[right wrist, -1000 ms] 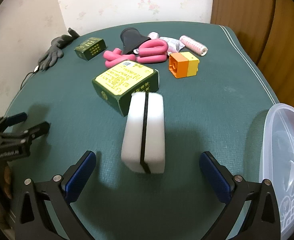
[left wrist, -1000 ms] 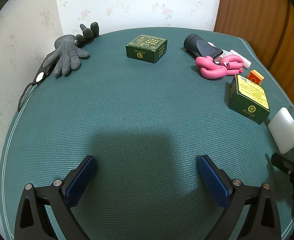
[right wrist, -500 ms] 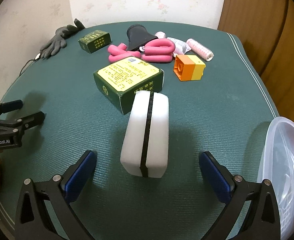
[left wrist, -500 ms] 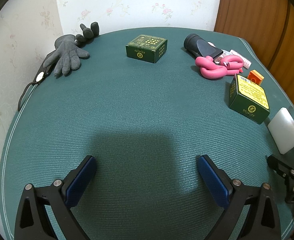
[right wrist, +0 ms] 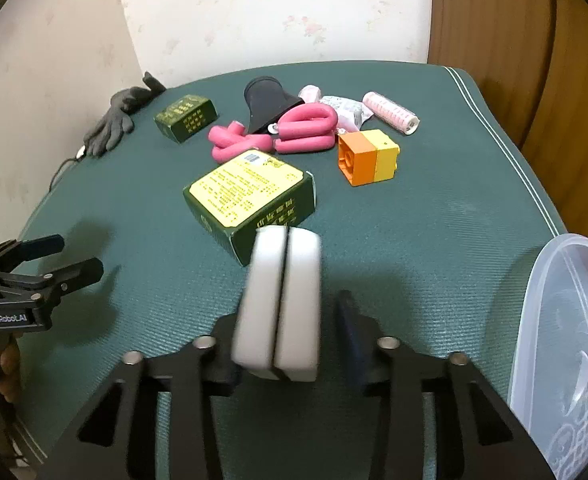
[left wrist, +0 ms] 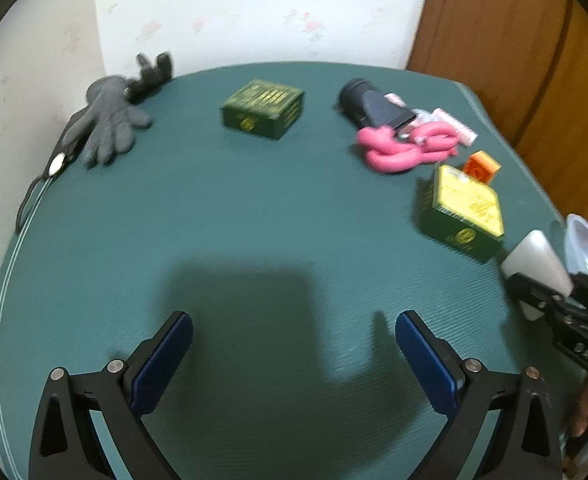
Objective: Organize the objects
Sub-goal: 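Close the right gripper on the white sponge, then carry the white sponge with the right gripper while the left gripper grasps the yellow box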
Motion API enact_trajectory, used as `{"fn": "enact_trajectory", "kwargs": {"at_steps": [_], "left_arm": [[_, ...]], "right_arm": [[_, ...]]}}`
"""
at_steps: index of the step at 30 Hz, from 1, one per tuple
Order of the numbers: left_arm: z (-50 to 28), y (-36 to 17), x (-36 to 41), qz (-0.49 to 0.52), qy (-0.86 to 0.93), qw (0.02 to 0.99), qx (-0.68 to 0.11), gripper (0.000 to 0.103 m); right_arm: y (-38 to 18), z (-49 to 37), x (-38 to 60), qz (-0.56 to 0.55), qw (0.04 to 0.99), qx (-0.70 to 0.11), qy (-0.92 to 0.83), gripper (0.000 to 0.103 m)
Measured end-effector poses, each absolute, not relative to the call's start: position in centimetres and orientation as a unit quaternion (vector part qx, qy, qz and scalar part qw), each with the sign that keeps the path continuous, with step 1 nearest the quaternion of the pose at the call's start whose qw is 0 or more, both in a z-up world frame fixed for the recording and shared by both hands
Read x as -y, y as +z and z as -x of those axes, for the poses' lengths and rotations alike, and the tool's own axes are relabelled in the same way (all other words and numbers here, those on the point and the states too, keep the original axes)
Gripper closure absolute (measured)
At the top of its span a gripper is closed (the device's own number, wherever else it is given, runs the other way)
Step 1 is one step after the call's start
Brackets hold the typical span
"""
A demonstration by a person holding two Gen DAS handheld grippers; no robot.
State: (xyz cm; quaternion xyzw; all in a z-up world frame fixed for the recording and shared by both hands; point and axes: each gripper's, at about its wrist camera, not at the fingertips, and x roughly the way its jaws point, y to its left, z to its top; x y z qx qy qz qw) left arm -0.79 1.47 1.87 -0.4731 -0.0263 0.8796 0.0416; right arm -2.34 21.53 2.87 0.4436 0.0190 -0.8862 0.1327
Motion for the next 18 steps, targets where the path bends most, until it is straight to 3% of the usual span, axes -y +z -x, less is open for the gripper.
{"fn": "enact_trajectory", "kwargs": {"at_steps": [3, 18], "left_arm": [[1.3, 3.2, -2.6, 0.46, 0.887, 0.047, 0.013, 0.0], [4.4, 6.0, -10.9, 0.429, 0.894, 0.116, -0.061, 0.0]], "right_arm": [[2.9, 2.3, -21.7, -0.44, 0.146, -0.01, -0.886, 0.074], [6.4, -0.6, -24.9, -0.369, 0.139, 0.024, -0.919, 0.075]]}}
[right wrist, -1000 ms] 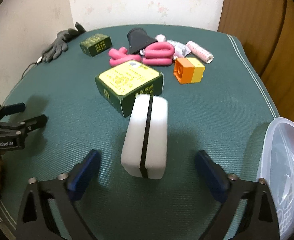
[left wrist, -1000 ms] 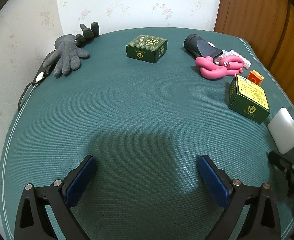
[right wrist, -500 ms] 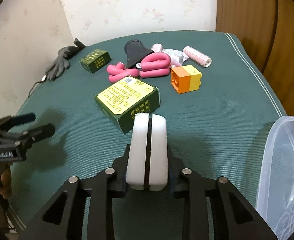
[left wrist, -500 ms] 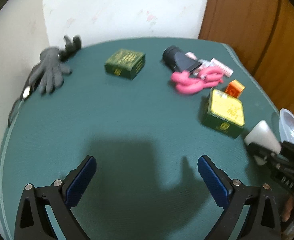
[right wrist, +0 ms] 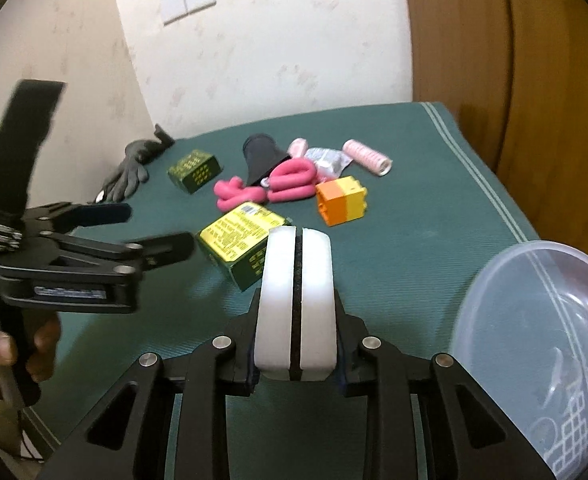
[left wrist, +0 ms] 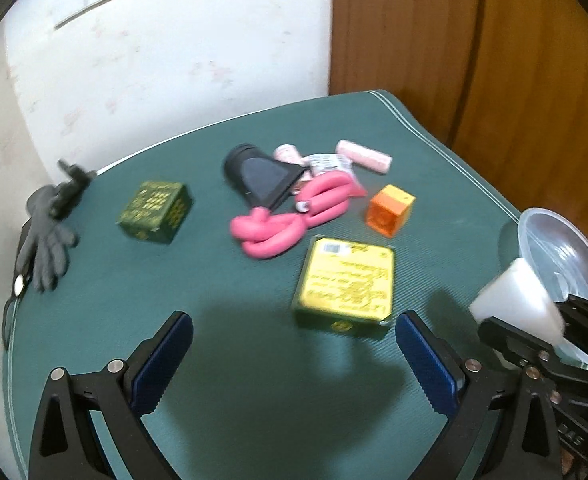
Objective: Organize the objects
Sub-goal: 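Carry the white sponge with the right gripper while the left gripper grasps the yellow box, then lower the sponge into the clear basin and open the right gripper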
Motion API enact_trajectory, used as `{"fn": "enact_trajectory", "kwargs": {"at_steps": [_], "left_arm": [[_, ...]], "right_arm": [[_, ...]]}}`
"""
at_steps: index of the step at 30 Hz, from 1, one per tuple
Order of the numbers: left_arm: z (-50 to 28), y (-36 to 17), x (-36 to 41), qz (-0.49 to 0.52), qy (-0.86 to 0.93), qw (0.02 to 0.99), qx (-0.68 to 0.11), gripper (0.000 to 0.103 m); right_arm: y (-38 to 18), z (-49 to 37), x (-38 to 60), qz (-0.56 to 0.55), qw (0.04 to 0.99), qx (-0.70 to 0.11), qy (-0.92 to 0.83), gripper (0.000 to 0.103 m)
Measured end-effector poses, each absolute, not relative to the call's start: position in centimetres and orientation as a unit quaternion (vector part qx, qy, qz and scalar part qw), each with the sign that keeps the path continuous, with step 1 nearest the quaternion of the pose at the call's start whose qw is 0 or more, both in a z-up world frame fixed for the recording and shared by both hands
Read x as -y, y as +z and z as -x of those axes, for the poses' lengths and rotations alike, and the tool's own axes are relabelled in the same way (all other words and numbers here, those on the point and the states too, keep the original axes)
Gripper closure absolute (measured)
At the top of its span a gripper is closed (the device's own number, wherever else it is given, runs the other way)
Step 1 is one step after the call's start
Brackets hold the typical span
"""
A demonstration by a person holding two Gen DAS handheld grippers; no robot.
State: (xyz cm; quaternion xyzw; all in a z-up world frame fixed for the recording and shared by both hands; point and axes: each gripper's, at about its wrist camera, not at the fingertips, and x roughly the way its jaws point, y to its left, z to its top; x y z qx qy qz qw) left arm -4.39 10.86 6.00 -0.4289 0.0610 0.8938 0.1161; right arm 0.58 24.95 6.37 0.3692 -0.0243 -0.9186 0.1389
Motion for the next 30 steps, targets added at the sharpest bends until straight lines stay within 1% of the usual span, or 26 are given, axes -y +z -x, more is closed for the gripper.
{"fn": "enact_trajectory", "kwargs": {"at_steps": [10, 13, 14, 16, 20, 21, 22, 30], "left_arm": [[6.5, 4.3, -14.1, 0.439, 0.886, 0.12, -0.087, 0.0], [7.1, 3.8, -14.4, 0.442, 0.885, 0.119, -0.087, 0.002], [7.2, 3.7, -14.5, 0.443, 0.884, 0.119, -0.087, 0.003], [7.6, 3.3, -14.7, 0.446, 0.883, 0.118, -0.087, 0.01], [8.0, 2.6, -14.9, 0.455, 0.879, 0.12, -0.08, 0.021], [8.1, 2.5, -14.9, 0.456, 0.878, 0.122, -0.079, 0.026], [8.1, 2.3, -15.0, 0.459, 0.876, 0.123, -0.078, 0.029], [7.8, 2.5, -14.9, 0.451, 0.881, 0.12, -0.075, 0.03]], "right_arm": [[7.7, -1.6, -28.5, -0.352, 0.127, 0.063, -0.925, 0.075], [7.9, -1.7, -29.4, -0.35, 0.12, 0.068, -0.927, 0.075], [7.9, -1.6, -29.6, -0.35, 0.117, 0.068, -0.927, 0.075], [8.0, -1.7, -30.2, -0.349, 0.112, 0.071, -0.928, 0.075], [8.2, -1.8, -31.2, -0.345, 0.101, 0.075, -0.93, 0.075], [8.2, -1.8, -31.4, -0.344, 0.099, 0.076, -0.931, 0.075], [8.2, -1.9, -31.6, -0.343, 0.095, 0.076, -0.931, 0.075], [7.5, -2.3, -33.5, -0.347, 0.071, 0.09, -0.931, 0.075]]}}
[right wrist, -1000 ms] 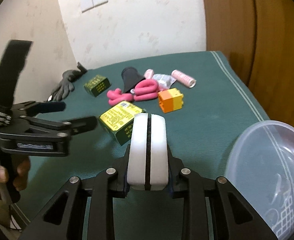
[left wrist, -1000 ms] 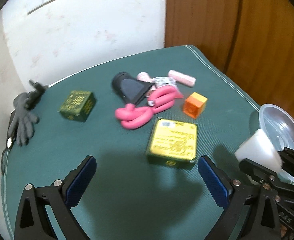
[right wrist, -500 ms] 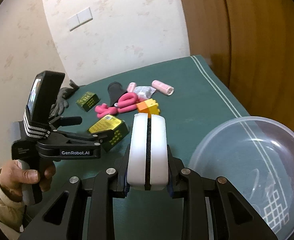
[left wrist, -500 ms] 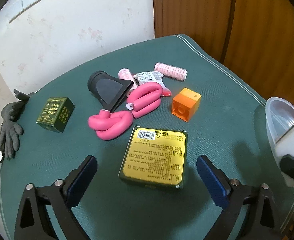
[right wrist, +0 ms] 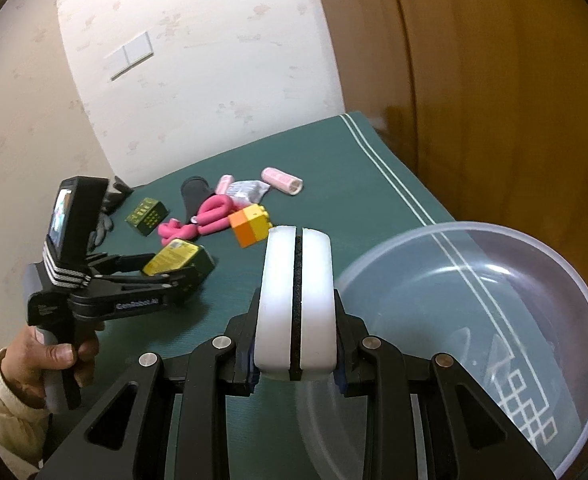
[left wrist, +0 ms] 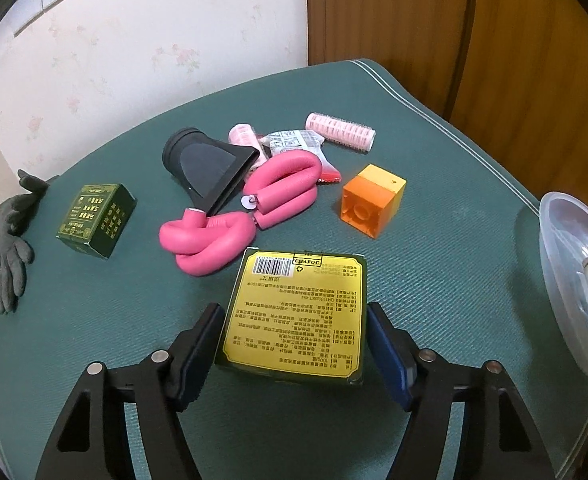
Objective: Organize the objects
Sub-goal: 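Lower the sponge into the clear basin and open the right gripper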
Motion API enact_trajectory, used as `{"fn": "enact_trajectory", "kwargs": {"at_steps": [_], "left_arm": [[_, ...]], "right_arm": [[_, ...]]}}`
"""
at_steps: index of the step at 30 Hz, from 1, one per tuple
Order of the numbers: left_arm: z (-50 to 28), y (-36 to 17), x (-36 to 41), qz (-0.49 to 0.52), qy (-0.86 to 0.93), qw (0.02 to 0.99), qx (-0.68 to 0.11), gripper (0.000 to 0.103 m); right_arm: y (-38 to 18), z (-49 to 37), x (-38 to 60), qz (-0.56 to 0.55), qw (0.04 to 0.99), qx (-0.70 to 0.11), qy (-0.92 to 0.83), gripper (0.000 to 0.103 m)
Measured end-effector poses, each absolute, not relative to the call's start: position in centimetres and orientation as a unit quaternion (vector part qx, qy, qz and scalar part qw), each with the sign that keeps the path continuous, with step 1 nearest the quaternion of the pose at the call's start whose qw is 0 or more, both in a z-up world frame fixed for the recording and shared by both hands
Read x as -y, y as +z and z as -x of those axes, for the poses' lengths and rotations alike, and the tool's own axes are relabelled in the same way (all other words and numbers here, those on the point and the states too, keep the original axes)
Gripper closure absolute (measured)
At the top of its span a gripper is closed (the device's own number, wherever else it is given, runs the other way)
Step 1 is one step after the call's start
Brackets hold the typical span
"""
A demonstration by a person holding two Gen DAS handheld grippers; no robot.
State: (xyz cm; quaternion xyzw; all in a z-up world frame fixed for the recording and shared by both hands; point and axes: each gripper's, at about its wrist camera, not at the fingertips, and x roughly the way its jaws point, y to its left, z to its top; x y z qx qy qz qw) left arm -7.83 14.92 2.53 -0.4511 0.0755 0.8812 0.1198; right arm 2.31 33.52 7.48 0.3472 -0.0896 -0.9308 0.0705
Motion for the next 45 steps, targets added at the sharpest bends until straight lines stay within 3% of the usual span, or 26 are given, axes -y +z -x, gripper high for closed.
{"fn": "enact_trajectory", "kwargs": {"at_steps": [16, 20, 24, 26, 28, 30, 36, 38, 40, 42, 45], "left_arm": [[5.6, 6.7, -18.7, 0.402, 0.898, 0.161, -0.08, 0.031], [5.2, 7.2, -19.6, 0.397, 0.898, 0.171, -0.084, 0.04], [5.1, 7.4, -20.0, 0.397, 0.898, 0.171, -0.089, 0.041], [4.9, 7.3, -19.7, 0.399, 0.898, 0.166, -0.088, 0.039], [4.9, 6.9, -19.2, 0.403, 0.897, 0.16, -0.084, 0.024], [4.9, 6.4, -18.7, 0.407, 0.897, 0.155, -0.081, 0.019], [5.3, 5.0, -18.1, 0.424, 0.89, 0.147, -0.086, 0.019], [5.3, 4.6, -18.1, 0.427, 0.888, 0.146, -0.09, 0.017], [5.4, 4.2, -18.1, 0.433, 0.885, 0.145, -0.091, 0.017], [5.6, 3.9, -18.0, 0.436, 0.884, 0.143, -0.092, 0.017], [5.9, 3.3, -17.9, 0.442, 0.881, 0.14, -0.093, 0.017]], "right_arm": [[7.9, -4.3, -40.1, -0.328, -0.02, 0.113, -0.938, 0.075], [7.9, -4.7, -41.6, -0.324, -0.032, 0.122, -0.938, 0.075], [7.9, -5.1, -42.7, -0.318, -0.041, 0.128, -0.938, 0.075], [8.0, -5.3, -43.5, -0.318, -0.046, 0.136, -0.937, 0.074], [8.1, -5.4, -44.1, -0.314, -0.056, 0.145, -0.937, 0.073], [8.0, -5.4, -44.8, -0.314, -0.062, 0.156, -0.935, 0.073], [7.6, -5.3, -45.6, -0.317, -0.079, 0.167, -0.93, 0.072], [7.6, -5.4, -45.6, -0.315, -0.081, 0.164, -0.931, 0.069], [7.7, -5.4, -45.6, -0.312, -0.082, 0.163, -0.932, 0.052], [7.9, -5.6, -45.6, -0.303, -0.086, 0.165, -0.935, 0.041], [8.3, -5.9, -45.8, -0.293, -0.096, 0.161, -0.938, 0.041]]}}
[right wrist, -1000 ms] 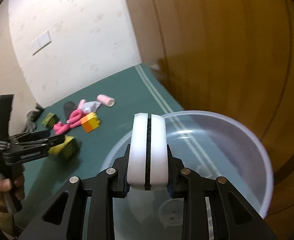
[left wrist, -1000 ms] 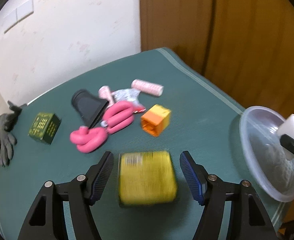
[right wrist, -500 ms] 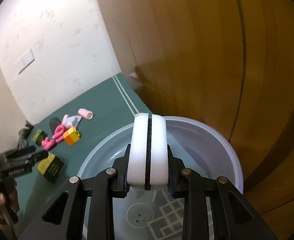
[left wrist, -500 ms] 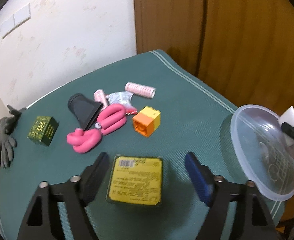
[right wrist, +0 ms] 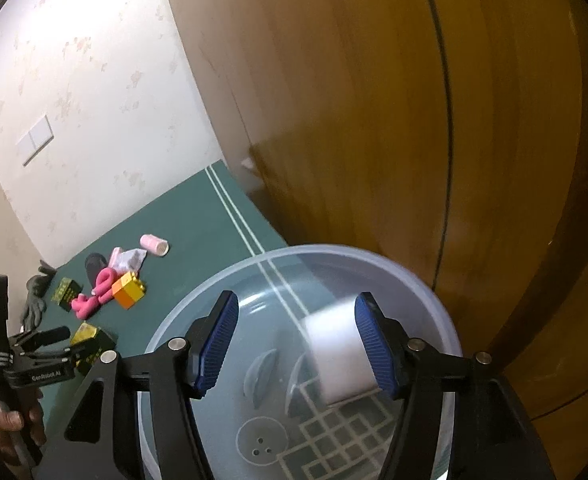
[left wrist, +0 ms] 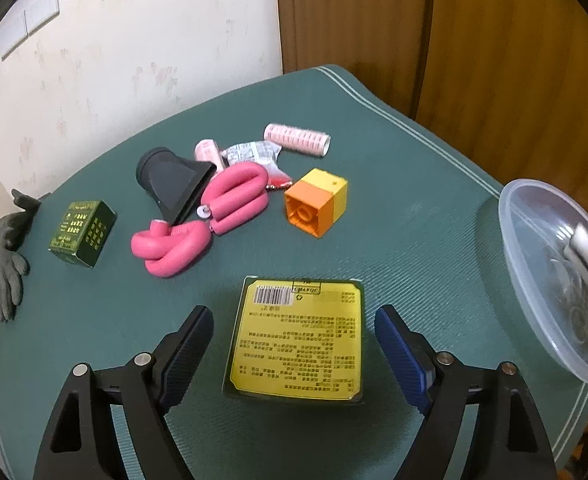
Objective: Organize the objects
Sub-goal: 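Lower the sponge into the clear basin and open the right gripper, then carry the yellow box with the left gripper into the basin and release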
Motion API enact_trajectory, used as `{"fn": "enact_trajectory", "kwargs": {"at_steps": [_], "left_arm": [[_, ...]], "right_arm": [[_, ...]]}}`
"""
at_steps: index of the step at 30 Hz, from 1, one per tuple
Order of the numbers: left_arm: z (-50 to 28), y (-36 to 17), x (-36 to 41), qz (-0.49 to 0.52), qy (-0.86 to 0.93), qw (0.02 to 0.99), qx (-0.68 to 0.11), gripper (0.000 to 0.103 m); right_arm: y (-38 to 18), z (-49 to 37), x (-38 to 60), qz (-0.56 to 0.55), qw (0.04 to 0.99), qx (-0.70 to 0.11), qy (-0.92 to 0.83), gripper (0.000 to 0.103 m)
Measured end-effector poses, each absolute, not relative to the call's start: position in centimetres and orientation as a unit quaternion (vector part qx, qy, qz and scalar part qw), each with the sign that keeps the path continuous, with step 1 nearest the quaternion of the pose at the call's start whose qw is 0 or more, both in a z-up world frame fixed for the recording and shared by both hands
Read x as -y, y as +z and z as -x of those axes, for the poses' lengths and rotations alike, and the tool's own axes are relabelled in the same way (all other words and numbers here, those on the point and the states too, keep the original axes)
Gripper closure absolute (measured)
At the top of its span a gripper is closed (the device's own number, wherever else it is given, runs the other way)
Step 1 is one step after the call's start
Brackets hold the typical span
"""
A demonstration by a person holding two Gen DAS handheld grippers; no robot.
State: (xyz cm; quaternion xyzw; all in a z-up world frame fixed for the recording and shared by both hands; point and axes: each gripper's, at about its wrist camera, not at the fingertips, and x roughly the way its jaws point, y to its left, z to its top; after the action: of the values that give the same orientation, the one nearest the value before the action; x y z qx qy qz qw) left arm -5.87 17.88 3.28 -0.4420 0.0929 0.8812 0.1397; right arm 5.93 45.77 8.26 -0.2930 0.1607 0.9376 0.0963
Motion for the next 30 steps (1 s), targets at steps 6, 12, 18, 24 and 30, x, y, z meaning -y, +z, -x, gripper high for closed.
{"fn": "enact_trajectory", "kwargs": {"at_steps": [6, 12, 18, 24, 30], "left_arm": [[5.9, 2.5, -17.7, 0.444, 0.88, 0.136, -0.094, 0.025], [5.8, 3.4, -17.7, 0.435, 0.886, 0.141, -0.082, 0.033], [5.3, 5.8, -19.8, 0.406, 0.894, 0.169, -0.09, 0.033], [4.6, 7.7, -24.1, 0.381, 0.889, 0.226, -0.114, 0.033], [4.2, 8.4, -28.5, 0.369, 0.877, 0.274, -0.137, 0.033]], "right_arm": [[8.2, -6.0, -46.0, 0.29, 0.093, -0.175, 0.936, 0.041], [8.1, -6.0, -45.4, 0.289, 0.093, -0.165, 0.938, 0.041], [8.1, -6.0, -45.2, 0.291, 0.095, -0.161, 0.938, 0.041], [8.0, -6.5, -45.3, 0.289, 0.109, -0.148, 0.939, 0.041], [8.0, -6.7, -45.8, 0.286, 0.114, -0.15, 0.94, 0.041]]}}
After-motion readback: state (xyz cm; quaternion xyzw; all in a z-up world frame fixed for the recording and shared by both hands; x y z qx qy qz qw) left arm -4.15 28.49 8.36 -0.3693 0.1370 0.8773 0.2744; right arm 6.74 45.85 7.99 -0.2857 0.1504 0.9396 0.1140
